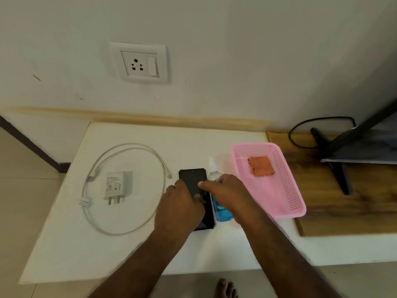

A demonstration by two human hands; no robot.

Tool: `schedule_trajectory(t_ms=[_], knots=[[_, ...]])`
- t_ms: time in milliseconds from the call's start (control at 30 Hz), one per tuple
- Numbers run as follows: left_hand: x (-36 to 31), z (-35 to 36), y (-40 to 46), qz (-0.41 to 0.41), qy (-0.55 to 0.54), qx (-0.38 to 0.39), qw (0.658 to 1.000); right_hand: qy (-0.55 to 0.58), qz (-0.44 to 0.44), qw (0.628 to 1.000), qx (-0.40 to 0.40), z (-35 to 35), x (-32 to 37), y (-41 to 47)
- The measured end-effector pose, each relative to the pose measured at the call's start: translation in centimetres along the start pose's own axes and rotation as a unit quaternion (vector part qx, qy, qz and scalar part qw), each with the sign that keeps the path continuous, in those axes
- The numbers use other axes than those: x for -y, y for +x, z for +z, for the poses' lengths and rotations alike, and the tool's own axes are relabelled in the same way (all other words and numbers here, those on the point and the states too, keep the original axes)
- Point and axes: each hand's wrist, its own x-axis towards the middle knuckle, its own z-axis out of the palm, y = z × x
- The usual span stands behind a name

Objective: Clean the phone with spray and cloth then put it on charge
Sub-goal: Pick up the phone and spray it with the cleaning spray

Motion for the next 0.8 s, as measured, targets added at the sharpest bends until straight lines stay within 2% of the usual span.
schedule_trajectory(t_ms=[200,300,433,567,633,800], knots=[[0.0,-0.2,0.6,-0.064,-0.14,0.03,0.988,0.054,0.021,0.998,0.034,0.3,0.4,-0.4],[0.1,-0.2,1.1,-0.11,-0.215,0.039,0.97,0.096,0.04,0.994,0.04,0.1,0.4,-0.4],[0.5,-0.8,1.7,-0.15,-0.361,0.024,0.92,0.145,0.052,0.987,0.05,-0.1,0.3,-0.3],[0.1,-1.5,1.8,-0.184,-0.413,0.021,0.892,0.214,0.062,0.972,0.072,0.2,0.6,-0.5],[0.0,-1.9,2.0,-0.204,-0.454,0.045,0.866,0.239,0.054,0.967,0.074,0.3,1.0,-0.7],[0.6,-3.7,1.6,-0.191,-0.591,0.15,0.77,0.248,-0.015,0.966,0.071,0.3,1.9,-1.1]])
